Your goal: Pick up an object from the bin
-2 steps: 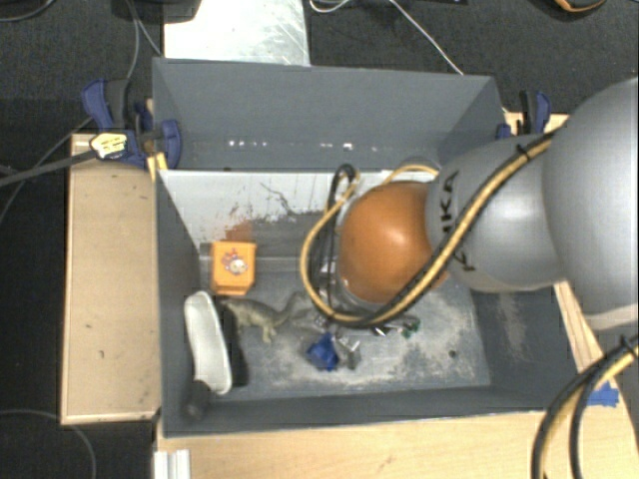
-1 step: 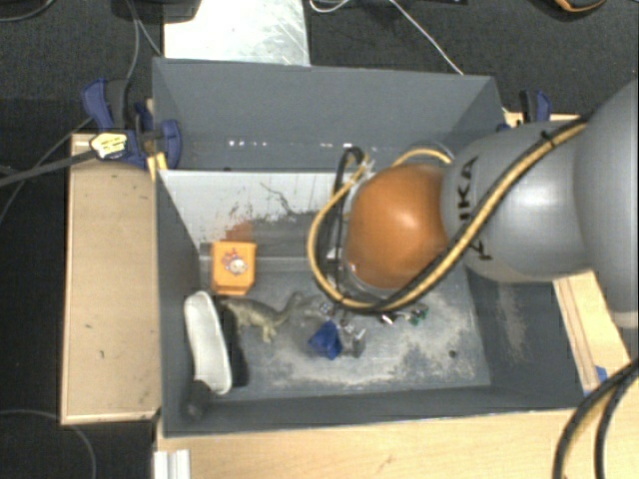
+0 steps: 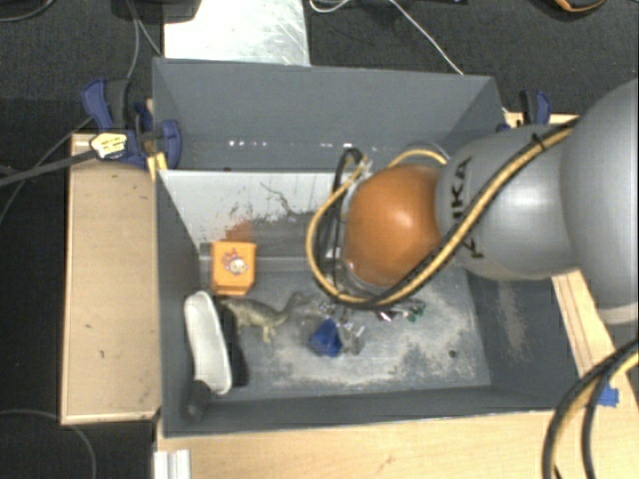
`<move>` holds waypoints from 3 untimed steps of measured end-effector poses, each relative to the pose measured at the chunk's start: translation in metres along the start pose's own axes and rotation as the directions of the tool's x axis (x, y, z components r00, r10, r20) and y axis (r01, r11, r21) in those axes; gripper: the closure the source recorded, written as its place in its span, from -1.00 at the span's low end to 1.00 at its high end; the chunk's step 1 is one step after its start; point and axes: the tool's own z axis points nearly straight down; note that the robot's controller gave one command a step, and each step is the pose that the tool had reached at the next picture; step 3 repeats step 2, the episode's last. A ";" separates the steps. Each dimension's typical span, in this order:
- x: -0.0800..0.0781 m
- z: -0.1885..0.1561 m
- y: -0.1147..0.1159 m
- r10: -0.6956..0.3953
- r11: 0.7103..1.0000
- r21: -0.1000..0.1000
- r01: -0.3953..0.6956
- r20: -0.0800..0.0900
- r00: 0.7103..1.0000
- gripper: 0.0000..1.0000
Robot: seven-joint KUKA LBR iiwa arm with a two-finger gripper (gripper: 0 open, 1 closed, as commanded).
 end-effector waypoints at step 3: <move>0.017 -0.048 0.045 0.011 1.000 0.000 -0.011 0.004 1.000 1.00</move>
Offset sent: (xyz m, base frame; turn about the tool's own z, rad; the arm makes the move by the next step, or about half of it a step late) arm -0.0447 0.0151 0.0450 0.0127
